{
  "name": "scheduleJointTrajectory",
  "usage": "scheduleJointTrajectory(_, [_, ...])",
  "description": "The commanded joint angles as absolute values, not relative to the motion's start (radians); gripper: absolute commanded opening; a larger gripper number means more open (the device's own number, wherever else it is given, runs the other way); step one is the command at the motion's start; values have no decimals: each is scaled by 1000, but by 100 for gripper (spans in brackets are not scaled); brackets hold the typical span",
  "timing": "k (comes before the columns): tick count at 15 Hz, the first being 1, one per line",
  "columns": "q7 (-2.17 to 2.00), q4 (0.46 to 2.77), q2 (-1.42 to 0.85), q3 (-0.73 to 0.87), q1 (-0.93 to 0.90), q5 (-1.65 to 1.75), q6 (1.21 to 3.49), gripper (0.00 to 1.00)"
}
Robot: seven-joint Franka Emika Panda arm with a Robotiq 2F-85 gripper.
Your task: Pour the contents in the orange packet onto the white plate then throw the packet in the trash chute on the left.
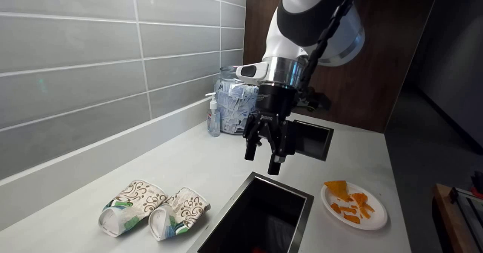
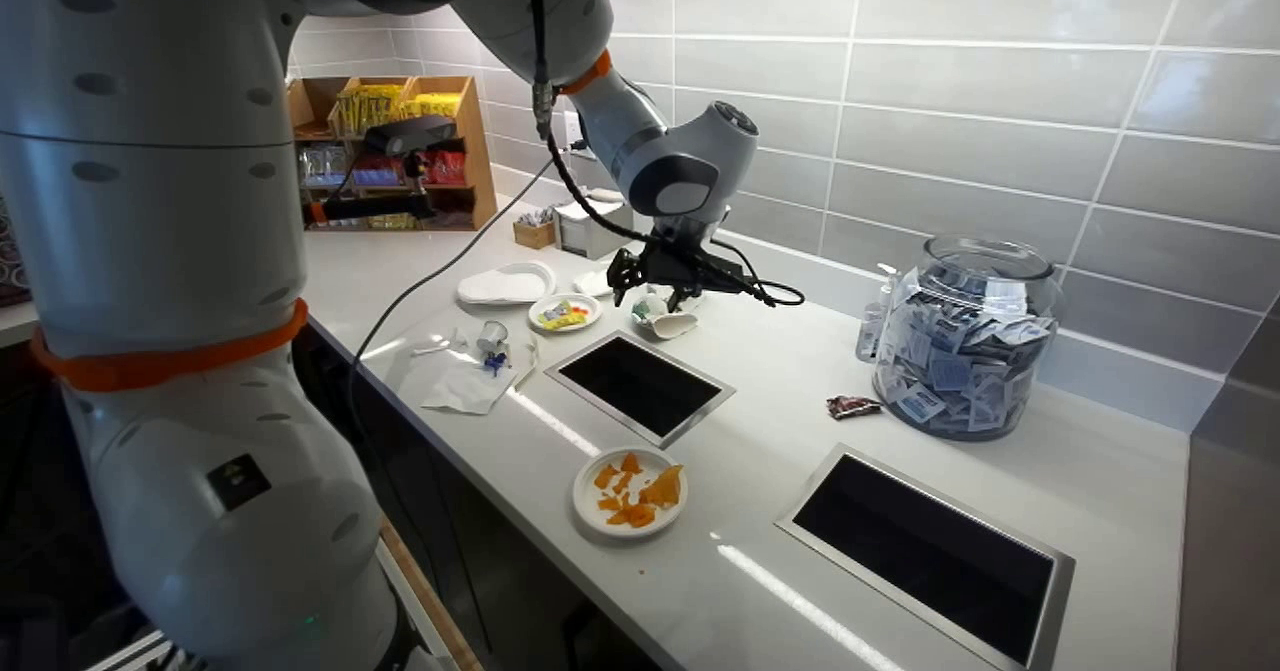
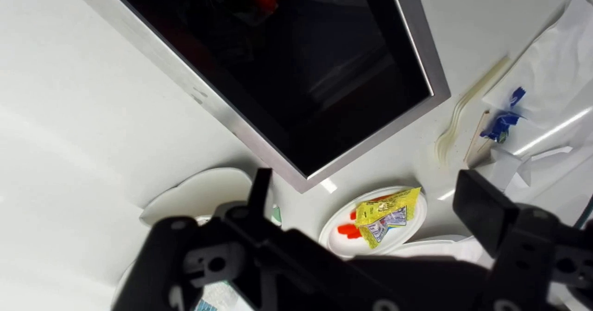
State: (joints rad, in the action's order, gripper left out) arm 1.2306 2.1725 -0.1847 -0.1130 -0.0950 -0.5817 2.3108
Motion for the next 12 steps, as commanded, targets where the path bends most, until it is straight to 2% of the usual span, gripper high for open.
scheduleJointTrajectory(1, [1093,2196,-141,-120,-83,-558,2338,100])
scheduleJointTrajectory(5, [928,2232,-58,-104,-80,-499,2358,100])
scheduleJointTrajectory(12, [581,2291,135,-55,-56,-164,2264,100])
